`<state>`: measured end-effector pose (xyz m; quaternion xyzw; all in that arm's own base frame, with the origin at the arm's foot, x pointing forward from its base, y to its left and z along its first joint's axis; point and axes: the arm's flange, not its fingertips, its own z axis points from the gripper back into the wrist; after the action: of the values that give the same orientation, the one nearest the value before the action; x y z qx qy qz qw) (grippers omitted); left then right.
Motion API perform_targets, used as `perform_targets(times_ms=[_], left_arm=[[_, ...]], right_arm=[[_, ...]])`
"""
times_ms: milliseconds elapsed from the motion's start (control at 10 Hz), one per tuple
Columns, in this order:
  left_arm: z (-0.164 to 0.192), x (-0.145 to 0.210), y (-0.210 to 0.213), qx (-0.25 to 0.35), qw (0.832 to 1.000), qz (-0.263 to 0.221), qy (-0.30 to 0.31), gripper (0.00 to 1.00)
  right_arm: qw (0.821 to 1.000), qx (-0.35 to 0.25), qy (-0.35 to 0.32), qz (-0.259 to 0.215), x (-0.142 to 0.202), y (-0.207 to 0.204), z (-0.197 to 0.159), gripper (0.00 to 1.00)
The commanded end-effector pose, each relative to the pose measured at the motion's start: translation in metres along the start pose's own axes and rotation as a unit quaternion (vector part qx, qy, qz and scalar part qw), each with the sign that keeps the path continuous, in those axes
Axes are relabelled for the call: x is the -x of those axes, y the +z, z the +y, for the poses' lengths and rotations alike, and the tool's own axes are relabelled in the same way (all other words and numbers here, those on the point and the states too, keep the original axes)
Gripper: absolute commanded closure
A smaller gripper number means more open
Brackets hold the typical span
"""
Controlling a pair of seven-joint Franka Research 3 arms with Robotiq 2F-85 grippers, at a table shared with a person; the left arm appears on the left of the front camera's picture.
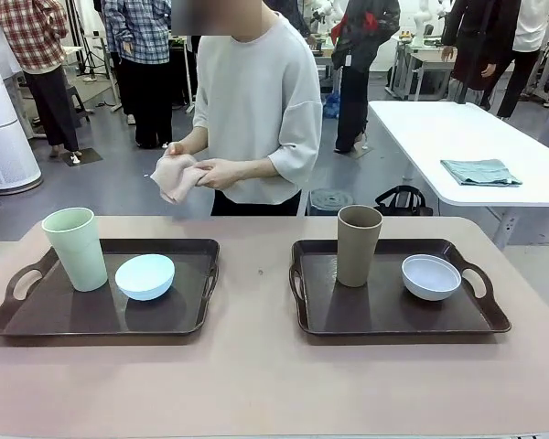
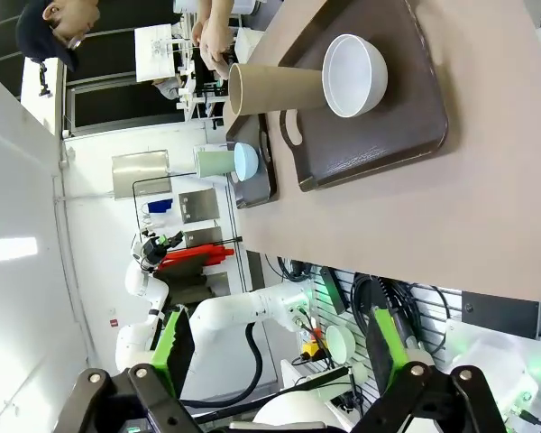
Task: Set up a tray with a mat and arrange the tableware.
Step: Pick up the Picnic Bowl and Reusable plastic cup from the Handle tray in front of the human's position and hold them in the air.
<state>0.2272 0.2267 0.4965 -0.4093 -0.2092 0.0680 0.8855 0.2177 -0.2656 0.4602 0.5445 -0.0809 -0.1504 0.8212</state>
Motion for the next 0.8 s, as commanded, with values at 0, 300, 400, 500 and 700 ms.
perform_targets(times_ms=[0,300,400,500,700], left_arm=[[0.0008,0.0012,-0.0008,0.008,1.0,-0.003,-0.004,0.0],[0.0008,0.0012,-0.0008,0.008,1.0,-0.003,-0.004,0.0],[0.0008,0.0012,-0.0008,0.008,1.0,-0.003,-0.004,0.0],[0.0008,0.0012,-0.0008,0.008,1.0,-0.003,-0.004,0.0],[0.0008,0.0012,-0.0008,0.008,1.0,-0.003,-0.004,0.0]], right_arm=[[1.0,-0.009,0.001,0.001,0.0015,-0.001,-0.0027,0.0],[1.0,-0.009,0.001,0.001,0.0015,-0.001,-0.0027,0.0],[1.0,-0.009,0.001,0.001,0.0015,-0.001,-0.0027,0.0],[1.0,-0.009,0.001,0.001,0.0015,-0.001,-0.0027,0.0],[1.0,-0.009,0.001,0.001,0.0015,-0.001,-0.0027,0.0]])
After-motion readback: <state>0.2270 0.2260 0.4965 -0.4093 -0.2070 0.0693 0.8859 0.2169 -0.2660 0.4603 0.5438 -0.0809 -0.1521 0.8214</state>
